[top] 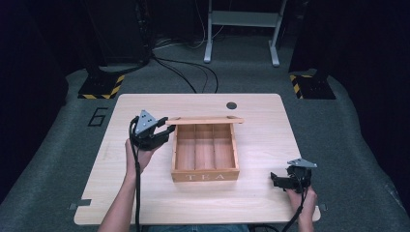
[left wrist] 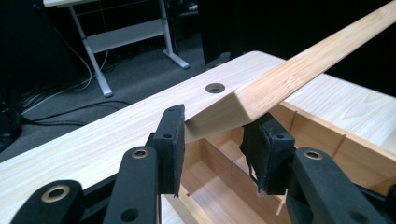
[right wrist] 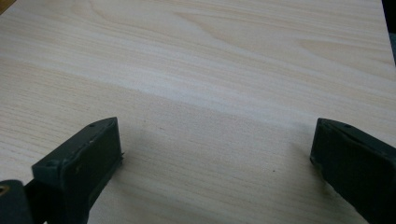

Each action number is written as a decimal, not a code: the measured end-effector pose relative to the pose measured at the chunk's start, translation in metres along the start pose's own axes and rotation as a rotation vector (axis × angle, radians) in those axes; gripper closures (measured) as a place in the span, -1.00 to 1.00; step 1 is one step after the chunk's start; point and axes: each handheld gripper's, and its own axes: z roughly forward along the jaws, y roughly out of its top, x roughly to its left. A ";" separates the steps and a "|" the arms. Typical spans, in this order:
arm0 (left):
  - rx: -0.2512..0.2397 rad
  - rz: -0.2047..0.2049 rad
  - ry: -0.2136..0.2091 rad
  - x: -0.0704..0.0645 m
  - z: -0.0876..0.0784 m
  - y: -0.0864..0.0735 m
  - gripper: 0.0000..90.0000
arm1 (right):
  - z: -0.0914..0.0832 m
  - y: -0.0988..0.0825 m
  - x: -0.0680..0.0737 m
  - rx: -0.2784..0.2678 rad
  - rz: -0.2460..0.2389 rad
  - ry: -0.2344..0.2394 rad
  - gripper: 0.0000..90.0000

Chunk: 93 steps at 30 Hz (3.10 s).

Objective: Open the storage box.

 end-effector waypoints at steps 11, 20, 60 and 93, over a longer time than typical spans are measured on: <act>0.003 0.000 0.000 -0.011 -0.004 -0.021 0.24 | 0.000 0.000 0.000 0.001 -0.003 0.001 -0.97; -0.006 -0.015 0.001 -0.018 -0.005 -0.038 0.11 | 0.000 0.000 0.000 0.001 -0.004 0.001 -0.97; 0.110 -0.099 -0.126 -0.030 0.005 -0.110 -0.09 | 0.000 0.000 0.000 0.001 -0.002 0.001 -0.97; 0.256 -0.109 -0.053 -0.032 -0.022 -0.155 -0.86 | 0.000 0.000 0.000 -0.001 -0.004 0.002 -0.96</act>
